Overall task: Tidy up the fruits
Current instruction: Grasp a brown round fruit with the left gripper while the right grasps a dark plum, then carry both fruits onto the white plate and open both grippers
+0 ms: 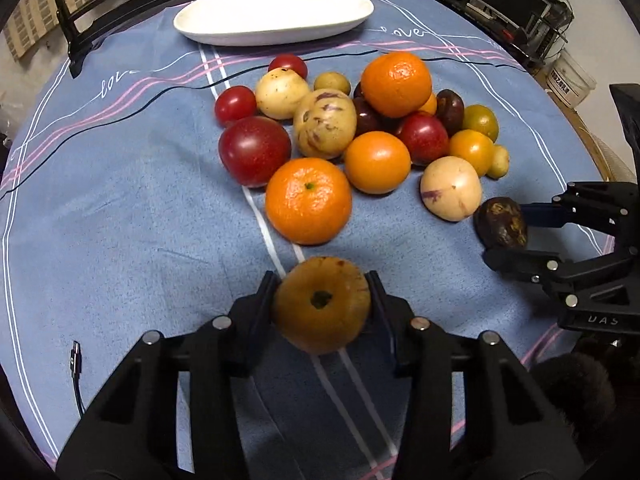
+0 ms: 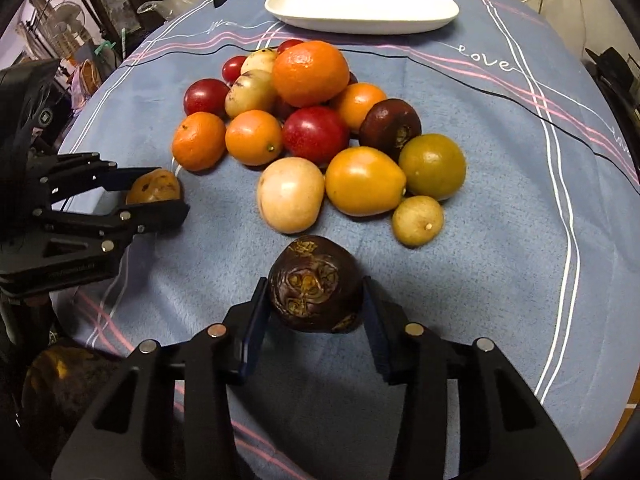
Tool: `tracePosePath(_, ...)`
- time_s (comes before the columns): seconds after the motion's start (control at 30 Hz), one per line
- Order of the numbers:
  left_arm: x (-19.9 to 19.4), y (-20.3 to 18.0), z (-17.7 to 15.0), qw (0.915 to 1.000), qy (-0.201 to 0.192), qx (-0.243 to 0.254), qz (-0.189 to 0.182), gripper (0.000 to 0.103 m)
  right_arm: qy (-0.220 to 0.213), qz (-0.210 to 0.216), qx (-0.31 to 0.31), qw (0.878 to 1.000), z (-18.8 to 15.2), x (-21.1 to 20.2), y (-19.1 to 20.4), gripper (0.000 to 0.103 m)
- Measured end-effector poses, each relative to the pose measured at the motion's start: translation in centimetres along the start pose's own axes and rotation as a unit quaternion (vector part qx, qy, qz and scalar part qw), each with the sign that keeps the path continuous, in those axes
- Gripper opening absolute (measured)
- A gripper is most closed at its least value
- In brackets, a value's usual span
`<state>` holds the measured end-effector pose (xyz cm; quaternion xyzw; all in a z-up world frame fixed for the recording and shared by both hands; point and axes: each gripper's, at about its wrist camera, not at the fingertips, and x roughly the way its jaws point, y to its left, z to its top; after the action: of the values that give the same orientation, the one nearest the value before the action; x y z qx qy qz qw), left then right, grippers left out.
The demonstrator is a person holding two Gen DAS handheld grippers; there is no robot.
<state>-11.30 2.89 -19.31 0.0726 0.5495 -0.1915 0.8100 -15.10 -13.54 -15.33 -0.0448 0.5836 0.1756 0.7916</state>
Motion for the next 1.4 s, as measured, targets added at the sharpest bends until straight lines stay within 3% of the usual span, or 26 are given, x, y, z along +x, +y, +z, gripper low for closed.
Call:
tracePosePath(0.13, -1.1, 0.1, 0.2, 0.9999, -0.002, -0.009, -0.005, 0.045, -0.004, 0.009, 0.003, 1.0, 0.1, -0.6, -0.4, 0.045)
tracePosePath(0.33, -4.1, 1.2, 3.1, 0.9982, -0.043, -0.039, -0.014, 0.045, -0.025, 0.033, 0.017, 0.999, 2.4, -2.9, -2.0, 0.045)
tracePosePath(0.43, -5.7, 1.9, 5.8, 0.9958, -0.073, -0.053, -0.018, 0.045, -0.061, 0.04, 0.007, 0.997, 5.7, -5.1, -3.2, 0.045)
tracePosePath(0.63, -6.4, 2.7, 14.5, 0.9903, -0.123, -0.064, 0.006, 0.045, -0.131, 0.024, -0.025, 0.991, 14.5, -7.8, -5.3, 0.045)
tracePosePath(0.77, -3.7, 4.5, 20.1, 0.9895, -0.111, -0.086, 0.034, 0.046, -0.142, 0.016, -0.034, 0.989, 19.9, -6.3, -6.2, 0.045)
tracePosePath(0.9, 0.8, 6.2, 23.6, 0.9901, -0.071, -0.101, 0.066, 0.046, -0.109, 0.004, -0.016, 0.994, 24.7, -1.1, -7.8, 0.045)
tracePosePath(1.03, 4.6, 7.3, 25.5, 0.9909, -0.038, -0.106, 0.074, 0.046, -0.075, 0.006, -0.013, 0.997, 27.8, 3.2, -8.8, 0.045)
tracePosePath(1.1, 5.9, 7.8, 26.3, 0.9909, -0.025, -0.108, 0.076, 0.051, -0.059, -0.004, -0.019, 0.998, 28.8, 4.8, -8.8, 0.046)
tracePosePath(1.13, 6.4, 8.2, 26.3, 0.9903, -0.023, -0.11, 0.082, 0.059, -0.057, -0.018, -0.031, 0.998, 29.4, 5.6, -8.7, 0.048)
tracePosePath(1.23, 7.0, 9.9, 26.6, 0.9865, -0.021, -0.135, 0.091, 0.074, -0.067, -0.018, -0.036, 0.997, 29.9, 6.0, -9.4, 0.069)
tracePosePath(1.4, 5.0, 10.9, 25.6, 0.9851, -0.045, -0.146, 0.079, 0.076, -0.082, -0.003, -0.018, 0.996, 29.4, 4.0, -11.0, 0.069)
